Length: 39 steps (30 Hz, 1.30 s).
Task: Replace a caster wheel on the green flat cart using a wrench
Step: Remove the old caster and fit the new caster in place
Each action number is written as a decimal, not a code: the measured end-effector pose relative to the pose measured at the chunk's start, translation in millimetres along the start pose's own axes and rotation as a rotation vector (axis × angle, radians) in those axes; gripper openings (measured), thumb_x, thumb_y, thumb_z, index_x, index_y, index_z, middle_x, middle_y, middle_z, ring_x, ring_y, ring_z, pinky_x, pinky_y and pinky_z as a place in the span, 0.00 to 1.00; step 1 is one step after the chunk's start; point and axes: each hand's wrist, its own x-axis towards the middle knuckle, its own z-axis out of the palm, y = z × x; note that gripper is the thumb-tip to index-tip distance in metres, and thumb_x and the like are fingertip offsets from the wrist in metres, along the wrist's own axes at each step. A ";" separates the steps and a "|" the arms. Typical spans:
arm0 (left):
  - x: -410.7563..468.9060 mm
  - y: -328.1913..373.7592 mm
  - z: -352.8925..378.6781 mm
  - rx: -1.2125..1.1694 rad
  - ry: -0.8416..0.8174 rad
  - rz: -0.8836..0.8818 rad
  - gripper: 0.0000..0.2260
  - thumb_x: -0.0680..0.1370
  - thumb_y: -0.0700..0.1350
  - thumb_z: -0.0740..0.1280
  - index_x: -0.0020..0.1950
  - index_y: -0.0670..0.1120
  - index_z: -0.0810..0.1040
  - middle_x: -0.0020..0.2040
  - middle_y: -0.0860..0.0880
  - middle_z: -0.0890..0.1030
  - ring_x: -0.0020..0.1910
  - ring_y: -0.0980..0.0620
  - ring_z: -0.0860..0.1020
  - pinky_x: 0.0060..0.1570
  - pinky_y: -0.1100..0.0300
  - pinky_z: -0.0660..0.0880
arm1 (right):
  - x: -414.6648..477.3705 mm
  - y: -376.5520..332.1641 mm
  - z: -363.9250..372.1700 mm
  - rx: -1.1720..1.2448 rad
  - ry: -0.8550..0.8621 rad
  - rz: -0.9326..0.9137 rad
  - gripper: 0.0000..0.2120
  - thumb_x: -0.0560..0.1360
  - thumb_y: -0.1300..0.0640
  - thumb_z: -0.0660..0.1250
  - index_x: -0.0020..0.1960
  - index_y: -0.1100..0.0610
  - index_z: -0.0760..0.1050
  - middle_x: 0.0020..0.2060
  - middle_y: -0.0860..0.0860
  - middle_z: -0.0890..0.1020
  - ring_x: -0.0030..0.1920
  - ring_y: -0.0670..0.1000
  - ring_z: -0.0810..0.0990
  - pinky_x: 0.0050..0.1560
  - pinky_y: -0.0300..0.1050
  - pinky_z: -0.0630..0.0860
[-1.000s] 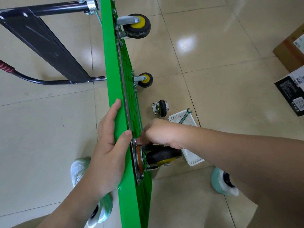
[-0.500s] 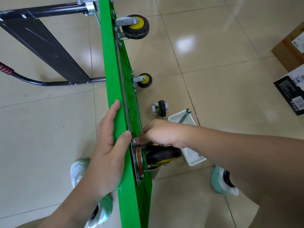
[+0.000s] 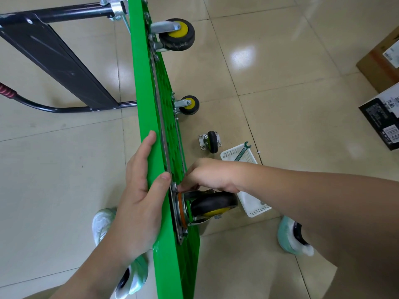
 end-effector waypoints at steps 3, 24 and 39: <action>0.0 -0.5 -0.5 0.005 0.000 0.002 0.30 0.76 0.57 0.61 0.78 0.72 0.60 0.80 0.61 0.64 0.80 0.53 0.63 0.80 0.43 0.58 | -2.2 1.8 -0.1 -0.002 -0.022 0.012 0.26 0.61 0.42 0.74 0.51 0.60 0.84 0.50 0.61 0.85 0.53 0.63 0.84 0.59 0.61 0.79; 0.2 0.6 0.2 0.008 0.011 -0.009 0.30 0.75 0.58 0.61 0.78 0.73 0.61 0.79 0.65 0.64 0.80 0.57 0.63 0.80 0.45 0.58 | -9.3 -1.7 -0.5 -0.076 -0.061 0.085 0.22 0.73 0.40 0.66 0.54 0.58 0.82 0.51 0.60 0.85 0.52 0.62 0.85 0.59 0.58 0.80; 1.2 -1.1 0.7 -0.009 0.001 -0.022 0.30 0.75 0.58 0.62 0.78 0.73 0.61 0.80 0.61 0.64 0.80 0.51 0.64 0.79 0.42 0.60 | -6.0 6.7 -5.7 0.016 -0.065 -0.066 0.15 0.68 0.44 0.73 0.50 0.51 0.83 0.52 0.56 0.85 0.57 0.60 0.83 0.63 0.58 0.78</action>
